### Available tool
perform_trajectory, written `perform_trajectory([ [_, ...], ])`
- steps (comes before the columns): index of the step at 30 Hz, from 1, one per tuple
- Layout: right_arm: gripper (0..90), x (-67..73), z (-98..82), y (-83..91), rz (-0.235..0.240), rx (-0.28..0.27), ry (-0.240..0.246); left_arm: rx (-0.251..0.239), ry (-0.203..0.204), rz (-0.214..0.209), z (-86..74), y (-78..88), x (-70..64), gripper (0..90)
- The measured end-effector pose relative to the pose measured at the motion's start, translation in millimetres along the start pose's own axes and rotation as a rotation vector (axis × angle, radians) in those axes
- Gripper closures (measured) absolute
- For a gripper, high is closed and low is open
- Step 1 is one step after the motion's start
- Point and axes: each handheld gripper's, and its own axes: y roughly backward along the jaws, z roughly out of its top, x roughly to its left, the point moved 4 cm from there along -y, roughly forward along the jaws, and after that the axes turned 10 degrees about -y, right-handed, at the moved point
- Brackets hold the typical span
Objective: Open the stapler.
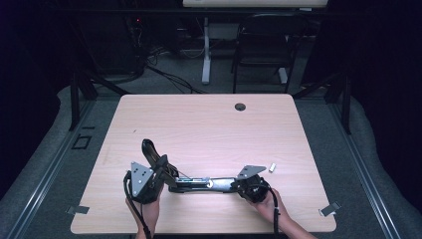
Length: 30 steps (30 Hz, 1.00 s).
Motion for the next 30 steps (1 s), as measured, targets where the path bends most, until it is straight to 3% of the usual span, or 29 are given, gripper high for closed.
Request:
perform_trajectory([
  [23, 90.0, -0.2, -0.1, -0.1, 0.002, -0.002, -0.003, -0.003, 0.008, 0.026, -2.7, 3.6, 4.9, 90.0],
  [30, 90.0, -0.2, -0.1, -0.1, 0.002, -0.003, -0.004, 0.015, 0.028, 0.066, -5.3, 5.8, 10.7, 90.0],
])
